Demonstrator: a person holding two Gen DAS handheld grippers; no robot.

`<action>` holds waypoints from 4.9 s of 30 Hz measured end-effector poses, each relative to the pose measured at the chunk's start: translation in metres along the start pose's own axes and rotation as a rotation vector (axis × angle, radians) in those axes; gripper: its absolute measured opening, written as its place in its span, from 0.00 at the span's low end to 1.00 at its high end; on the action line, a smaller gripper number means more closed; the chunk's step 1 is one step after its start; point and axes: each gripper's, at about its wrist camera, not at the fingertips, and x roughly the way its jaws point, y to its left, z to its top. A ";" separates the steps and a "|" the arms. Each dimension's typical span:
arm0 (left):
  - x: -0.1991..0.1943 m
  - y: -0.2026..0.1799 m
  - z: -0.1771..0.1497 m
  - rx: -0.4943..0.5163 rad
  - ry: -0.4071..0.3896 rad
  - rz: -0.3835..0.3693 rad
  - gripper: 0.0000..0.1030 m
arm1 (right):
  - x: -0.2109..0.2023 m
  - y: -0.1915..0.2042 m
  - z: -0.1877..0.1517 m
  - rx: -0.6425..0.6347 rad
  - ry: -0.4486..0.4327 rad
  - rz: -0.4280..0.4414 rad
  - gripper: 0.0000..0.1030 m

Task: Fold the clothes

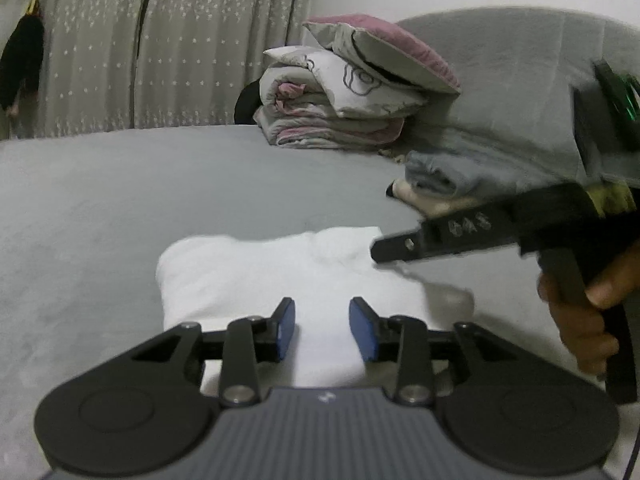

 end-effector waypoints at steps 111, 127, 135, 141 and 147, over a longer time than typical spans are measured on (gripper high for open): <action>0.025 0.134 -0.024 -0.935 0.255 -0.108 0.22 | -0.007 -0.106 -0.027 0.872 0.097 0.219 0.41; 0.026 0.131 0.003 -0.696 0.250 -0.041 0.69 | -0.006 -0.121 -0.023 0.921 0.028 0.119 0.72; 0.069 0.128 -0.002 -0.688 0.286 -0.122 0.70 | -0.014 -0.108 -0.041 0.896 0.075 0.163 0.72; 0.082 0.100 -0.004 -0.609 0.281 -0.151 0.47 | -0.005 -0.098 -0.044 0.830 0.089 0.159 0.38; 0.067 0.086 0.007 -0.636 0.293 -0.124 0.24 | -0.018 -0.097 -0.032 0.827 0.088 0.193 0.31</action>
